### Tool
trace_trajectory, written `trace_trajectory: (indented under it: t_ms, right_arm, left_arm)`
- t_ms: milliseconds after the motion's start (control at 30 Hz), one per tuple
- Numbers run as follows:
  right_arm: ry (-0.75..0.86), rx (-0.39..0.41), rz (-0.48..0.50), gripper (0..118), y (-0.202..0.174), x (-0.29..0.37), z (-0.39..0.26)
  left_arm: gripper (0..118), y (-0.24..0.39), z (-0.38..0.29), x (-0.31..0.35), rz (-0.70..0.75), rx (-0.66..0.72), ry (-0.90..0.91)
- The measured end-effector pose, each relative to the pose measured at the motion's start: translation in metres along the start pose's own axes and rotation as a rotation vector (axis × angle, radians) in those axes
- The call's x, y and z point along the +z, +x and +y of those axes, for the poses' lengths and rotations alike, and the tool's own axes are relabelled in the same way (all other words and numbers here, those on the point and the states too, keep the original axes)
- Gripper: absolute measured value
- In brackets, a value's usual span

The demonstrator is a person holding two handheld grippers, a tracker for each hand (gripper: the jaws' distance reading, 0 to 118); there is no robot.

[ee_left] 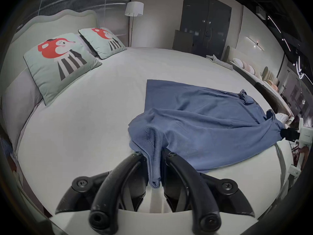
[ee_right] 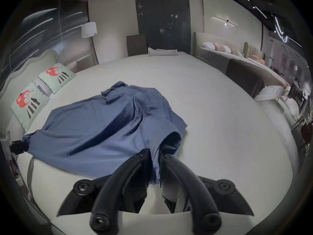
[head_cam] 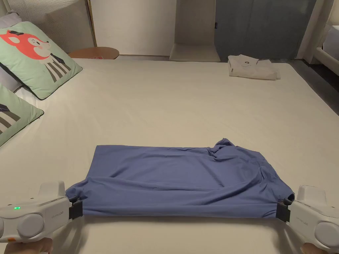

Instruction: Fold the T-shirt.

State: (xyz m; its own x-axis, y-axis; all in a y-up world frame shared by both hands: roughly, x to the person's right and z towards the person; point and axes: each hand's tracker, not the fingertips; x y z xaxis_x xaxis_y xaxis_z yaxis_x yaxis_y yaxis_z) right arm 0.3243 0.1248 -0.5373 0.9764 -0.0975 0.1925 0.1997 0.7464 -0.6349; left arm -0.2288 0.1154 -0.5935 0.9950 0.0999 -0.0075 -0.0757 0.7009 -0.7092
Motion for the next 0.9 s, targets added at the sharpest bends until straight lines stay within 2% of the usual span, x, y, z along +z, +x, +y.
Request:
trace_trajectory:
  t_ms: [267, 433, 533, 633, 700, 767, 800, 900]
  right_arm:
    - [-0.035, -0.045, 0.013, 11, 0.016, 0.031, -0.059]
    - [-0.096, -0.053, -0.021, 11, 0.016, 0.017, -0.088]
    - [-0.073, -0.063, -0.037, 11, 0.011, 0.019, -0.093]
    - [-0.063, -0.055, -0.051, 21, 0.006, 0.025, -0.082]
    - [-0.009, -0.046, -0.054, 55, -0.007, 0.05, -0.064]
    - [0.069, -0.026, -0.041, 94, -0.018, 0.067, -0.046]
    - [0.124, -0.018, -0.021, 100, -0.022, 0.071, -0.038]
    - [0.271, 0.012, 0.02, 101, -0.04, 0.09, -0.012]
  left_arm:
    - [9, -0.013, -0.054, 0.031, -0.014, 0.038, -0.051]
    - [9, -0.017, -0.08, 0.02, 0.005, 0.055, -0.109]
    - [9, -0.014, -0.081, 0.022, 0.018, 0.072, -0.08]
    - [26, -0.013, -0.076, 0.022, 0.036, 0.069, -0.083]
    - [62, -0.009, -0.068, 0.028, 0.044, 0.078, -0.066]
    - [99, -0.004, -0.056, 0.039, 0.004, 0.12, 0.032]
    - [107, 0.002, -0.047, 0.046, -0.014, 0.13, 0.085]
    - [109, 0.024, -0.022, 0.072, -0.063, 0.1, 0.265]
